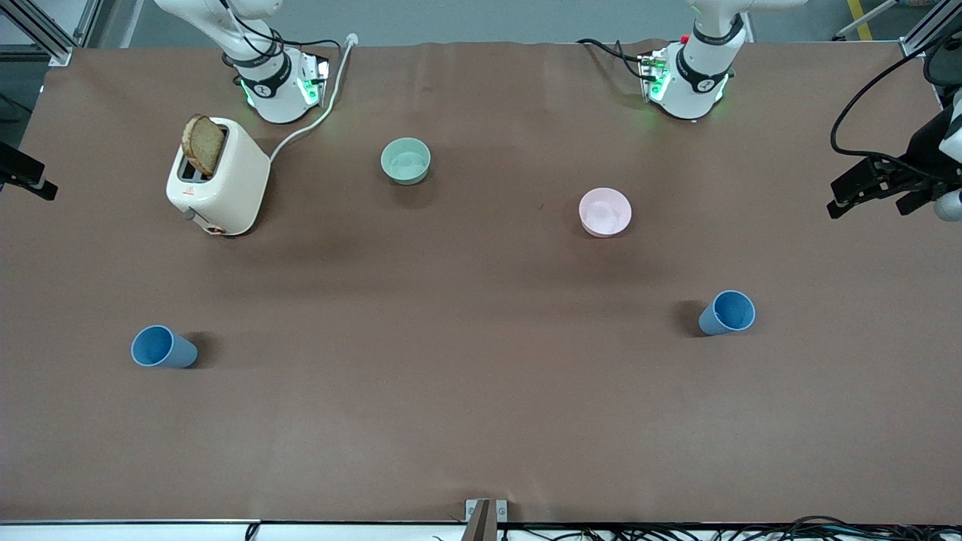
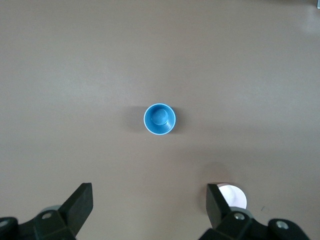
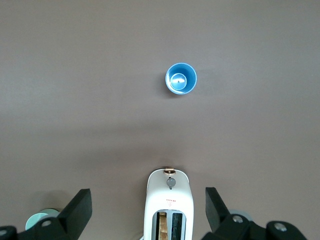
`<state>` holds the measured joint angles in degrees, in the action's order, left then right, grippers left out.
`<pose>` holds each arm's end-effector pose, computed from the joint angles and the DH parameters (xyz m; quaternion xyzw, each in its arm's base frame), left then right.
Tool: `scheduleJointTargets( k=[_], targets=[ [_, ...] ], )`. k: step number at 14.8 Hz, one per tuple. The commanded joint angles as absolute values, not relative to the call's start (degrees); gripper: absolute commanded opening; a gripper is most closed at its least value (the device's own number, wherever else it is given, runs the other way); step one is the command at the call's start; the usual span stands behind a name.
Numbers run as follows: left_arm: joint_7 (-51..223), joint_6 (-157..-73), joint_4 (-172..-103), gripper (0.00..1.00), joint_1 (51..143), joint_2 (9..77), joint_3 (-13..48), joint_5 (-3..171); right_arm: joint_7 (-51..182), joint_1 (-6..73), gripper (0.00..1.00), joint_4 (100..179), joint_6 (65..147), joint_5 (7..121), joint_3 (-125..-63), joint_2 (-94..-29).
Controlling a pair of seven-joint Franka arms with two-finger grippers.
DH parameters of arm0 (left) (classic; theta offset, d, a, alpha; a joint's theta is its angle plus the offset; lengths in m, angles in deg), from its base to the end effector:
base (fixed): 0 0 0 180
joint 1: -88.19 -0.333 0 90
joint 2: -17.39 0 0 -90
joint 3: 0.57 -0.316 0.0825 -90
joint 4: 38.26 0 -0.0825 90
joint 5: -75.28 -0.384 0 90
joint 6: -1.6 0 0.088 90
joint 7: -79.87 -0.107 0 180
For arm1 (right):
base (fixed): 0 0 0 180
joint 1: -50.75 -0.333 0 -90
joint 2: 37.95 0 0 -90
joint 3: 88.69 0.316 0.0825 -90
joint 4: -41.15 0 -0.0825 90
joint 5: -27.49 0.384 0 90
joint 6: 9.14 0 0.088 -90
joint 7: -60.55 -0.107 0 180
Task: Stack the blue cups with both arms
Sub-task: 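Move the right gripper and the left gripper toward the blue cups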
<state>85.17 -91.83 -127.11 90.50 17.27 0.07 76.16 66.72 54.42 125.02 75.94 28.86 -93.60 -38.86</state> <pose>0.5596 -0.0304 0.6407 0.9989 0.0206 0.0403 0.0106 0.5453 -0.0791 0.6583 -0.9997 0.0200 -0.0041 0.0108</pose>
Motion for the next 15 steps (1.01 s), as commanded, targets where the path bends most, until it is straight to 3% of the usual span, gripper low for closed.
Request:
scheduleJointTargets(
  k=[1,11,15],
  targets=[
    [85.5,-91.4,-126.9,1.0,91.3,16.6,0.0,75.9,67.4,55.5,1.0,125.4,77.6,29.9,-93.2,-39.1],
    [84.7,-91.9,-126.7,1.0,89.7,22.1,-0.5,75.6,67.8,60.4,1.0,127.0,88.1,30.9,-93.1,-50.0],
    [84.7,-91.9,-124.8,1.0,89.3,26.6,-0.5,75.1,70.2,60.7,1.0,134.3,98.7,30.9,-93.1,-51.8]
  ],
)
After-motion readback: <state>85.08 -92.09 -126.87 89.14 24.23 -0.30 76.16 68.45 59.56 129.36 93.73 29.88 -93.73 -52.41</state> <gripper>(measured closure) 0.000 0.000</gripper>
